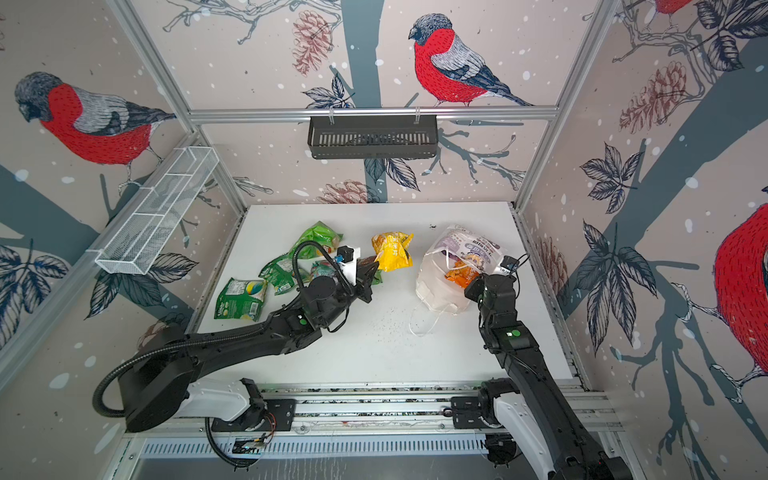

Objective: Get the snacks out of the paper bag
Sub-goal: 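Carry the yellow packet over the other packets and open the left gripper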

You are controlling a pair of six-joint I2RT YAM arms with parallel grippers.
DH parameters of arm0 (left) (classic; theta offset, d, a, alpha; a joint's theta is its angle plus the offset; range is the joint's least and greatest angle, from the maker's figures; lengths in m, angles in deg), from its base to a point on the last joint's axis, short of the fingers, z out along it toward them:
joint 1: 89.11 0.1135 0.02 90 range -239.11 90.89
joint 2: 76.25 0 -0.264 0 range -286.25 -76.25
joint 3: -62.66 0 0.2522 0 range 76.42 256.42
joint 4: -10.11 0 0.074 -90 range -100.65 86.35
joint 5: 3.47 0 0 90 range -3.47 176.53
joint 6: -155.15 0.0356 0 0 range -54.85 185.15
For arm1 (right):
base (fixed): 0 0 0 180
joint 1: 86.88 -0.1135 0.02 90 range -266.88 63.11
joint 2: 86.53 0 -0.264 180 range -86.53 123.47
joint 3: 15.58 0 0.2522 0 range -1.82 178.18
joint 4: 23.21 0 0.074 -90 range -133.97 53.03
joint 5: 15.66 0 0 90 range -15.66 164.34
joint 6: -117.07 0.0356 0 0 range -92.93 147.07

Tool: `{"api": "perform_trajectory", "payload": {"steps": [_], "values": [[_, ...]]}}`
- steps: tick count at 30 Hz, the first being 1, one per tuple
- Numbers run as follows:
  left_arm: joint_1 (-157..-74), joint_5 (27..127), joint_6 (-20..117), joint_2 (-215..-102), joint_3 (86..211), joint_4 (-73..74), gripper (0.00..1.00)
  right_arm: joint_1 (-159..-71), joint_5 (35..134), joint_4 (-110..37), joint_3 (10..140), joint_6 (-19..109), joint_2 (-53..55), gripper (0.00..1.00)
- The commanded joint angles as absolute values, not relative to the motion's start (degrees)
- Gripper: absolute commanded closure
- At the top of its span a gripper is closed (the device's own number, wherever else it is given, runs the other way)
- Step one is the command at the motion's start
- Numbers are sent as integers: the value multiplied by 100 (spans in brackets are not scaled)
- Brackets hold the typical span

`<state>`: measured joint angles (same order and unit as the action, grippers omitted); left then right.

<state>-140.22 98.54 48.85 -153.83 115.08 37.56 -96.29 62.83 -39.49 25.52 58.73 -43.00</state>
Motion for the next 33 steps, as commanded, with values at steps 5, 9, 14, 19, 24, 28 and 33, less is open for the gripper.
{"api": "perform_trajectory", "payload": {"steps": [5, 9, 14, 19, 24, 28, 33], "values": [[-13697, 10236, 4823, -14875, 11349, 3416, 100, -9625, 6419, -3776, 2552, 6012, -4328, 100], [-13454, 10573, 4965, -14555, 11291, 2900, 100, -9622, 6526, -3702, 2559, 6065, -4346, 100], [-13085, 10846, 4749, -14366, 11253, 2239, 100, -9620, 6756, -3545, 2503, 6215, -4337, 100], [-12476, 10342, 4257, -14335, 11263, 1532, 100, -9620, 6815, -3436, 2407, 6328, -4440, 100], [-12172, 10316, 4132, -14218, 11334, 979, 100, -9620, 6768, -3377, 2354, 6269, -4513, 100], [-11905, 10525, 3887, -14173, 11491, 267, 100, -9610, 6769, -3315, 2341, 6233, -4480, 100], [-11749, 11004, 3781, -14000, 11256, 39, 100, -9611, 6779, -3266, 2289, 6258, -4478, 100]]}}
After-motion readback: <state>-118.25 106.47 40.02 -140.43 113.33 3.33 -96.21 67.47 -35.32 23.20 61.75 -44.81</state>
